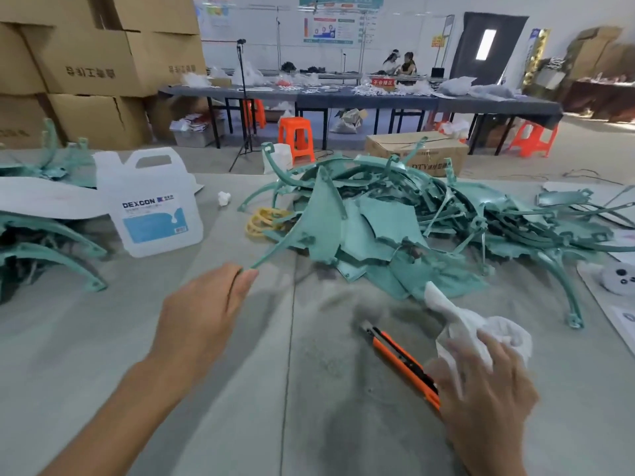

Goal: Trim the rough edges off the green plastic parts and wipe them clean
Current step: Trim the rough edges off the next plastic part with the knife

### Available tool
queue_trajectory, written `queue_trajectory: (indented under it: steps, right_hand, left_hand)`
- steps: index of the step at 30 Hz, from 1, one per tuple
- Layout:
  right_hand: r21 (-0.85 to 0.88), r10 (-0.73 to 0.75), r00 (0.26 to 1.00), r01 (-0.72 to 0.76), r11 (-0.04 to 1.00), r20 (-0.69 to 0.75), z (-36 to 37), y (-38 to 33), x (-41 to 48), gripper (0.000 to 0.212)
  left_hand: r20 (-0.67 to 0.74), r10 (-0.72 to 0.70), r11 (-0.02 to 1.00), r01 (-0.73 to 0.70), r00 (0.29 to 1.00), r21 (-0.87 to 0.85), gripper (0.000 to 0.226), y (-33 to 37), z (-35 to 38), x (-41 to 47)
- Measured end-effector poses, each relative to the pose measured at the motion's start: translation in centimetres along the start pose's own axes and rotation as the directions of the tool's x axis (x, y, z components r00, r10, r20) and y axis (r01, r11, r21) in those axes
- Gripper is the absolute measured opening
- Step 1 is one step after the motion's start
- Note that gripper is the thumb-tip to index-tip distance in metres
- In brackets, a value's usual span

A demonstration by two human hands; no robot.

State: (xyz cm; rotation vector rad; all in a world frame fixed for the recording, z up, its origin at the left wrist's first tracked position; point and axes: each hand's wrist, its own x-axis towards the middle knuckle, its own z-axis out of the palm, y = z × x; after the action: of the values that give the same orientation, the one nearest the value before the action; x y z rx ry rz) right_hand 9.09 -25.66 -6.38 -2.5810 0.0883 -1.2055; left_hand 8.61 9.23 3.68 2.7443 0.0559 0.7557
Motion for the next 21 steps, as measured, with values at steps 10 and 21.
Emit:
queue_trajectory:
  steps: [10, 21]
  right_hand:
    - [-0.217, -0.103, 0.695, 0.356, 0.909, 0.712, 0.5, -3.8, 2.3, 0.039]
    - [-0.049, -0.133, 0.752, 0.214, 0.976, 0.646, -2.0, -5.2, 2.0, 0.033]
  left_hand:
    - [0.140, -0.421, 0.828, 0.443, 0.896, -0.345, 0.049, -3.9, -0.6, -14.7]
    - [0.225, -0.273, 0.950, 0.299, 0.935, -0.090, 0.071, -3.7, -0.8, -14.2]
